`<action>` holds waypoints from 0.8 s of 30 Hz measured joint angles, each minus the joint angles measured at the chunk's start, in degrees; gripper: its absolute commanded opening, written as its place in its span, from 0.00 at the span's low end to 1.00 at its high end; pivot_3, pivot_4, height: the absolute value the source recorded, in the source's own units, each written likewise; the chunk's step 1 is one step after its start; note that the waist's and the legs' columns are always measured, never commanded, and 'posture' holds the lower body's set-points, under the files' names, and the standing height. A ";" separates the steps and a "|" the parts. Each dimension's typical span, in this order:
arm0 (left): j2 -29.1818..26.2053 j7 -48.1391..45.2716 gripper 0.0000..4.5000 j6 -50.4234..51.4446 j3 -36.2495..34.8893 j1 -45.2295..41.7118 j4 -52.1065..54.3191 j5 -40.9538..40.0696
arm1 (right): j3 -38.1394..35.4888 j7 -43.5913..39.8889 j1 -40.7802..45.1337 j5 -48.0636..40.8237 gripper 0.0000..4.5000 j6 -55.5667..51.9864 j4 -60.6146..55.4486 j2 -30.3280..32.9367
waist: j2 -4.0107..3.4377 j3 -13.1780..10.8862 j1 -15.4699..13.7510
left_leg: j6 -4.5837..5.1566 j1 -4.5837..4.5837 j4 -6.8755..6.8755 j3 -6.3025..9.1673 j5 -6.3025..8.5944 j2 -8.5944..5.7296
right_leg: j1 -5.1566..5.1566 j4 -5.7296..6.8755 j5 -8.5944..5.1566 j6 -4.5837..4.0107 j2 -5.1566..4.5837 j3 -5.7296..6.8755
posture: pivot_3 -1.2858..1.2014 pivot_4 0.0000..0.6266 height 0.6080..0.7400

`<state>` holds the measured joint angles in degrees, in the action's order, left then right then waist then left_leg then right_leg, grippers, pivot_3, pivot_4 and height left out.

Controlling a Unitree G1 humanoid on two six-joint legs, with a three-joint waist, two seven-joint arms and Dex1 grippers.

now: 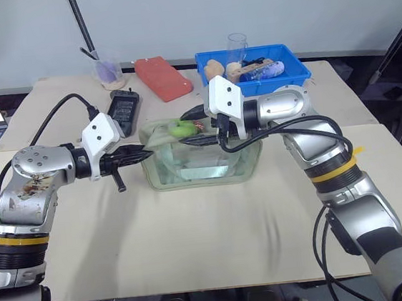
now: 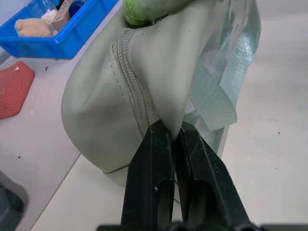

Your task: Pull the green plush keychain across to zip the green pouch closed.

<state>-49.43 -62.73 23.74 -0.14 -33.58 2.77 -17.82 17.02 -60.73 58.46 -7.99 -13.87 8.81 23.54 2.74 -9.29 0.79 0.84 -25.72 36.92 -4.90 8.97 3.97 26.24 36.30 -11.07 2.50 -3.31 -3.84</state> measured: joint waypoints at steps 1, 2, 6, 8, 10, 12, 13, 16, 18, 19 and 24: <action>0.00 -0.01 0.00 0.00 0.00 0.00 0.00 0.00 | -0.26 -0.08 0.00 -0.20 0.19 -0.21 -0.08 -0.19 | 0.00 0.00 0.00 | 0.00 0.00 0.00 0.00 0.00 0.00 | 0.00 0.00 0.00 0.00 0.00 0.00 | 0.52 0.24 1.00; 0.00 -0.03 0.00 0.00 0.00 0.00 0.00 0.00 | -0.56 -0.10 0.00 -0.32 0.12 -0.40 -0.11 -0.40 | 0.00 0.00 0.00 | 0.00 0.00 0.00 0.00 0.00 0.00 | 0.00 0.00 0.00 0.00 0.00 0.00 | 0.52 0.24 1.00; 0.00 -0.39 0.00 -0.07 0.04 -0.01 -0.03 0.05 | -4.20 0.46 0.40 -3.03 0.00 -2.75 0.28 -0.71 | 0.00 0.00 -0.08 | 0.00 0.00 0.00 0.00 0.00 0.00 | -0.01 -0.01 0.00 0.00 -0.01 0.00 | 0.52 0.24 1.00; 0.01 -0.49 0.00 -0.23 0.10 -0.09 -0.04 0.12 | -6.97 2.40 1.49 -4.31 0.00 -4.46 1.05 -0.15 | 0.00 0.00 -0.09 | 0.00 0.00 0.00 0.00 0.00 0.00 | -0.01 -0.01 0.00 0.00 -0.01 0.00 | 0.52 0.24 1.00; 0.02 -0.64 0.00 -1.09 0.14 -0.11 -0.06 0.29 | -9.71 4.42 2.63 -4.61 0.00 -5.96 1.28 2.00 | 0.00 0.00 -0.20 | -0.01 -0.01 0.00 0.00 0.00 -0.01 | -0.01 -0.04 -0.01 -0.03 -0.03 0.02 | 0.52 0.24 1.00; 0.02 -0.70 0.00 -1.70 0.25 -0.19 -0.26 0.52 | -11.65 5.21 2.73 -4.60 0.00 -7.00 1.20 4.90 | 0.00 0.00 -0.21 | -0.01 -0.01 -0.01 -0.01 0.01 -0.01 | -0.02 -0.08 -0.05 -0.09 -0.04 0.02 | 0.52 0.24 1.00; 0.13 -0.70 0.00 -2.01 0.38 -0.37 -0.61 0.63 | -12.14 5.32 2.11 -4.50 0.00 -7.26 0.91 6.87 | 0.00 0.00 -0.21 | -0.01 -0.02 -0.03 -0.02 0.01 -0.01 | -0.01 -0.11 -0.07 -0.13 -0.05 0.02 | 0.52 0.24 1.00; 0.25 -0.84 0.00 -2.61 0.63 -0.61 -1.79 0.76 | -14.76 5.70 -3.51 -3.71 0.00 -7.50 -0.22 15.48 | 0.00 0.00 -0.57 | 0.00 -0.09 -0.04 -0.01 0.01 -0.04 | -0.01 -0.19 -0.10 -0.16 -0.08 0.03 | 0.52 0.24 1.00; 0.21 -1.01 0.00 -3.44 0.64 -0.60 -2.66 0.74 | -16.65 5.97 -7.69 -3.20 0.00 -7.65 -0.25 19.60 | 0.00 0.00 -0.51 | 0.00 -0.09 -0.04 -0.03 0.01 -0.04 | 0.00 -0.22 -0.10 -0.16 -0.09 0.03 | 0.52 0.24 1.00; 0.22 -1.19 0.00 -4.04 0.80 -0.66 -2.64 0.72 | -16.70 6.14 -9.00 -3.14 0.00 -7.65 -0.45 20.08 | 0.00 0.00 -0.12 | 0.01 -0.08 -0.04 -0.03 0.01 -0.04 | 0.01 -0.19 -0.09 -0.15 -0.08 0.02 | 0.52 0.24 1.00; 0.59 -1.89 0.00 -5.28 2.43 -1.93 -3.18 0.75 | -17.99 8.93 -18.60 -2.04 0.00 -5.26 -2.80 22.44 | 0.00 0.00 0.32 | 0.02 0.06 -0.09 0.02 0.01 0.00 | -0.04 -0.11 -0.02 -0.02 0.01 0.01 | 0.52 0.24 1.00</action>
<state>-48.84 -64.62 18.46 2.29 -35.52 -0.41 -17.08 -0.97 -51.80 39.86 -10.04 -19.13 6.01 45.98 2.74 -9.29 1.10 0.87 -25.66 36.83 -4.88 8.98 3.97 26.20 36.19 -11.10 2.48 -3.30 -3.83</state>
